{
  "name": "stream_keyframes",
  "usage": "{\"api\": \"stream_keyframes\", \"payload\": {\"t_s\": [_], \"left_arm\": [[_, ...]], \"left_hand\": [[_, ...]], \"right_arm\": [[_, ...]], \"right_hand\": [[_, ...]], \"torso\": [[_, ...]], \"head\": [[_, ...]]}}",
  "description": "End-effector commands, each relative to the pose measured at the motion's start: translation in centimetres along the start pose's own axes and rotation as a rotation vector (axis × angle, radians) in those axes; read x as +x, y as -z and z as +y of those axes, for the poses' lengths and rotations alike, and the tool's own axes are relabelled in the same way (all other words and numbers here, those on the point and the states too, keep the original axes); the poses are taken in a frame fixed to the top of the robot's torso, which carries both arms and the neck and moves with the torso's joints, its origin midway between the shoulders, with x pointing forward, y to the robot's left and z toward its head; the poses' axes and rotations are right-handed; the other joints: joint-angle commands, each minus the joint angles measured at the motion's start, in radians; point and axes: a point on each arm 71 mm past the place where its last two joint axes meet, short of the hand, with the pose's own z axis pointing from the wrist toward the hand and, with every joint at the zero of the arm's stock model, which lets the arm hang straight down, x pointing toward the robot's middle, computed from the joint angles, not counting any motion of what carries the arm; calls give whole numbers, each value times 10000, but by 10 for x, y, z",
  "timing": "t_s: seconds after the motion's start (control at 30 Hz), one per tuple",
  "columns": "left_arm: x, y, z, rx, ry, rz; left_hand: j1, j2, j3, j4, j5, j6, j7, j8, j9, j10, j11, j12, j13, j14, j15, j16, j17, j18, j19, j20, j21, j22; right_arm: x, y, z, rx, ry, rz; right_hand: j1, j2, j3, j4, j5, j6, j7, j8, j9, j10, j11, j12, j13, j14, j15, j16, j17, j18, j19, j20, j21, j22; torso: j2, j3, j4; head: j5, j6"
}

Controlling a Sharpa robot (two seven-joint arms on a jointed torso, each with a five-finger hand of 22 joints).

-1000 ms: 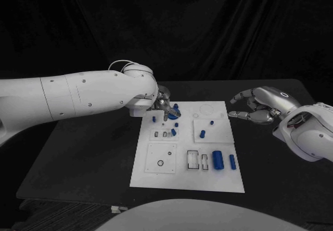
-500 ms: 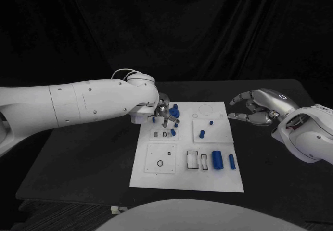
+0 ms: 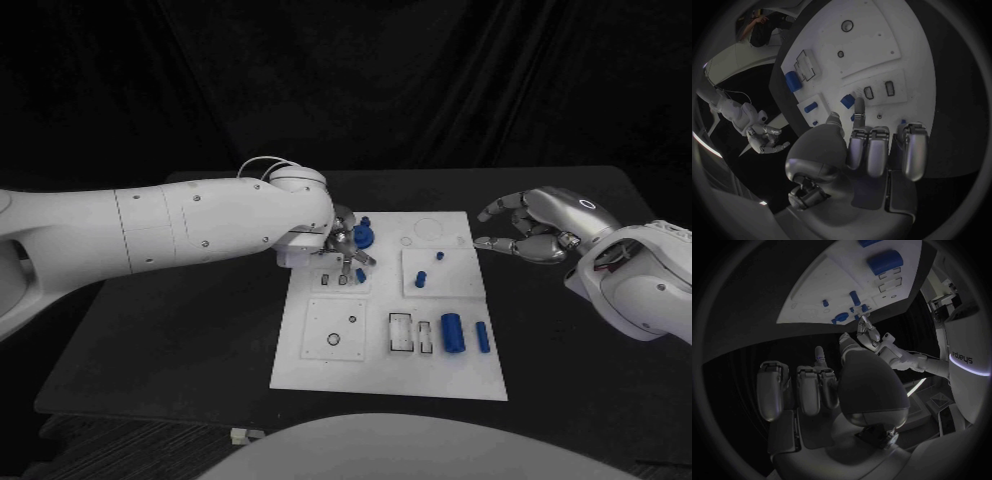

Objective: Assemble the parts on the task board

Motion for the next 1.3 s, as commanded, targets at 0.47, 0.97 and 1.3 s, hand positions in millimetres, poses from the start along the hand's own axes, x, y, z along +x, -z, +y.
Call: {"api": "stream_keyframes", "payload": {"t_s": [0.47,0.97,1.3], "left_arm": [[9,-6,-6,207,-61,209],[12,-11,-8,218,-108,355],[15,-14,-8,193,-96,424]], "left_hand": [[32,15,223,-124,152,106,-53,-158,102,1075,-98,26,2629,1038,-74,26,2632,-64,-2,-67,-69,1376],[195,0,513,-349,369,164,-86,-350,231,1075,-136,26,2629,1038,-115,26,2632,-53,-24,-107,-115,1344],[346,-29,802,-572,639,202,-108,-536,335,1075,-161,26,2629,1038,-143,26,2632,-52,-10,-138,-139,1347]], "right_arm": [[4,-1,-1,116,-4,86],[7,0,0,114,-18,200],[7,0,-1,176,-5,260]], "right_hand": [[-42,69,-7,7,47,63,-1,67,-21,1040,47,26,2632,1067,24,27,2635,99,478,19,10,2293],[-61,69,-20,16,48,70,2,68,-25,1040,49,26,2632,1067,27,27,2635,101,473,20,1,2290],[-80,76,-36,17,51,81,5,69,-34,1040,53,26,2632,1067,31,27,2635,102,473,23,-2,2289]], "torso": [[-42,-8,0],[-62,-12,-3],[-73,-14,1]], "head": [[16,3],[16,3],[-9,3]]}}
